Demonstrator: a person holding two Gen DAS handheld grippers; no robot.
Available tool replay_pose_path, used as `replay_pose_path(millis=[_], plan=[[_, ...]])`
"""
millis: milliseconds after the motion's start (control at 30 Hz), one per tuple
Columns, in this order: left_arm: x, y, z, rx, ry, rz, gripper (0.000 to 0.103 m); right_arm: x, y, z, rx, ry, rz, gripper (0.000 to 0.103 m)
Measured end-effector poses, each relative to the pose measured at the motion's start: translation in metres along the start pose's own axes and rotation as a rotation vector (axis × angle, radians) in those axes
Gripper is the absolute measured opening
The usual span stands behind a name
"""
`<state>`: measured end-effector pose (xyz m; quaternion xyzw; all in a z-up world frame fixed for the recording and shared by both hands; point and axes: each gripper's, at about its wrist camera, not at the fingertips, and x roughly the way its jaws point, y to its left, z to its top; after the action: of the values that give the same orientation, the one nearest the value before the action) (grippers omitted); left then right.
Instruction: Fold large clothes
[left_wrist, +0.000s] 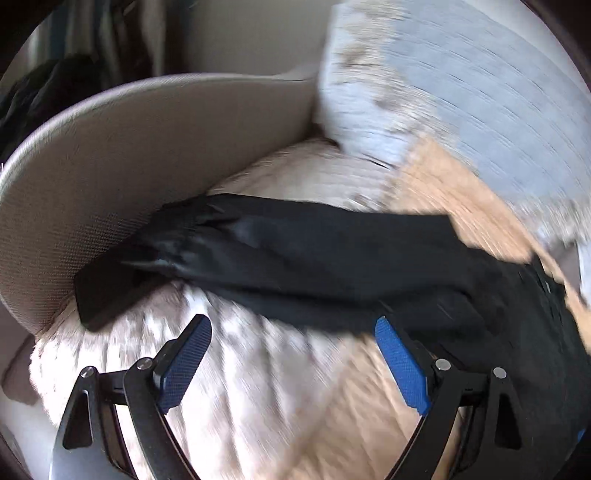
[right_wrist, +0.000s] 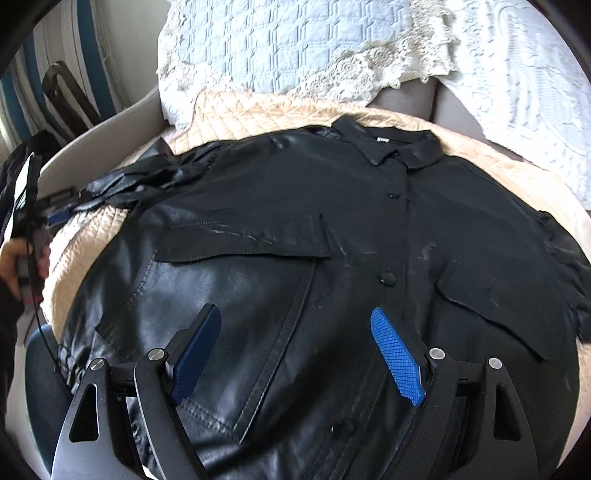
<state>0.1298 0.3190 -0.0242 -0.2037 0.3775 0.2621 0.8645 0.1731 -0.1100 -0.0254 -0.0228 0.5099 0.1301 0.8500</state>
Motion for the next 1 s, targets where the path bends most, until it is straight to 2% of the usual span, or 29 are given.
replay_pose_path(millis=[100,167,267,300,333,400,500,600,733,800,867,1000], plan=[[0.025,0.01,0.011,-0.065,0.019,0.011,0.091,0.008,-0.003,0.0,0.001,0.024,-0.008,0.084],[0.038,0.014,0.016,-0.079,0.027,0.014,0.086,0.012,-0.007,-0.001,0.014,0.035,-0.013,0.084],[0.054,0.009,0.025,-0.081,0.031,0.063,0.058,0.013,-0.014,-0.003,0.031,0.041,-0.019,0.084],[0.054,0.007,0.026,-0.072,0.03,0.061,0.032,0.013,-0.017,-0.004,0.038,0.043,-0.02,0.084],[0.052,0.006,0.028,-0.067,0.028,0.053,0.014,0.012,-0.019,-0.005,0.044,0.044,-0.019,0.084],[0.041,0.004,0.034,-0.059,0.005,0.032,0.007,0.007,-0.025,-0.009,0.052,0.037,-0.015,0.084],[0.008,-0.016,0.048,-0.011,-0.076,-0.02,0.006,-0.003,-0.034,-0.015,0.067,0.022,-0.015,0.084],[-0.039,-0.054,0.061,0.061,-0.161,-0.126,0.005,-0.012,-0.044,-0.021,0.094,0.008,-0.011,0.084],[-0.091,-0.128,0.062,0.177,-0.236,-0.307,0.005,-0.024,-0.062,-0.03,0.138,-0.007,-0.016,0.084],[-0.108,-0.173,0.052,0.234,-0.234,-0.414,0.005,-0.03,-0.069,-0.034,0.154,-0.014,-0.022,0.084],[-0.116,-0.219,0.032,0.306,-0.221,-0.489,0.005,-0.034,-0.075,-0.037,0.169,-0.02,-0.028,0.084],[-0.096,-0.294,-0.025,0.416,-0.085,-0.594,0.006,-0.042,-0.09,-0.045,0.202,-0.022,-0.044,0.084]])
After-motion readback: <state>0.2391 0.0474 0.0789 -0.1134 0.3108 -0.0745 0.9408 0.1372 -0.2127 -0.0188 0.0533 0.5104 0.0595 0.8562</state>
